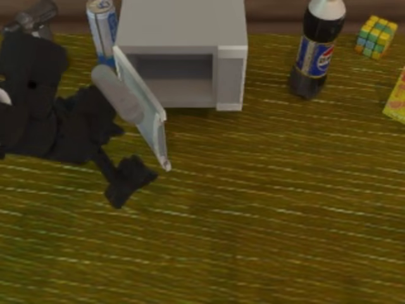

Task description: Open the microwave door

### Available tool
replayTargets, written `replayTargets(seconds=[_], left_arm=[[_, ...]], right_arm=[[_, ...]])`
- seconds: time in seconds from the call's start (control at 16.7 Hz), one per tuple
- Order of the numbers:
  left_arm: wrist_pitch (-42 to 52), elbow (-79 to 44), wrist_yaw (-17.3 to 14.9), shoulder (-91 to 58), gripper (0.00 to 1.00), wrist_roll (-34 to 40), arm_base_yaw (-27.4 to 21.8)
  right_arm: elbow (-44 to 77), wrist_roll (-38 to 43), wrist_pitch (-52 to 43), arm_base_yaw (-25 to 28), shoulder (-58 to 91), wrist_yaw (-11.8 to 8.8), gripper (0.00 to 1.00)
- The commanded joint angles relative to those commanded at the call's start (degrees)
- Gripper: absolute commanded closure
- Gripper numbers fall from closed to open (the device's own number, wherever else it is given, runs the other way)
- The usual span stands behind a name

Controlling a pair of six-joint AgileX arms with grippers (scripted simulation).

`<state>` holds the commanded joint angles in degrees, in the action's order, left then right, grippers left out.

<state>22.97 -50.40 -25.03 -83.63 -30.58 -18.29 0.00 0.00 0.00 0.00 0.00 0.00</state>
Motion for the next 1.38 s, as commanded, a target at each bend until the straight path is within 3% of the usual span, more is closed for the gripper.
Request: replayTargets(seconds=[0.42, 0.66, 0.96, 1.38], left_arm=[[1.91, 0.28, 0.12, 2.02, 0.0, 0.49, -0.05], [7.84, -5.64, 2.51, -2.56, 0.0, 6.56, -1.47], [25.01, -26.23, 9.41, -14.55, 0.0, 25.4, -5.32], [53.43, -66.13, 22.27, -31.7, 0.0, 62.18, -11.54]], right_arm=[[0.0, 0.0, 0.0, 0.0, 0.0, 0.0, 0.0], [0.0, 0.0, 0.0, 0.0, 0.0, 0.0, 0.0], [0.0, 0.0, 0.0, 0.0, 0.0, 0.0, 0.0], [0.0, 0.0, 0.0, 0.0, 0.0, 0.0, 0.0]])
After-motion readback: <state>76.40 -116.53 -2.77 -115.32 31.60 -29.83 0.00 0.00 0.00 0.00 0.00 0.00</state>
